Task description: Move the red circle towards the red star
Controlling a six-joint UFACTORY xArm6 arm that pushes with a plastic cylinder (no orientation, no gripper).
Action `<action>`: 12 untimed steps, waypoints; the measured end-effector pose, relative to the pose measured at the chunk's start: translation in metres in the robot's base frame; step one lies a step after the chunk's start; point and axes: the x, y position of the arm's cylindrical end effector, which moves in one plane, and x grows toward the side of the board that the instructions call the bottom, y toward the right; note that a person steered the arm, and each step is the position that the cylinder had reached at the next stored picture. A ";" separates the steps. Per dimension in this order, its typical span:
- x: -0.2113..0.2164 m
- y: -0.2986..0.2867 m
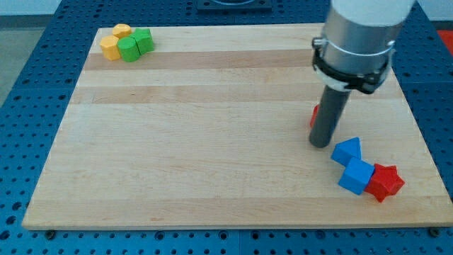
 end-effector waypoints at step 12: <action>-0.060 0.101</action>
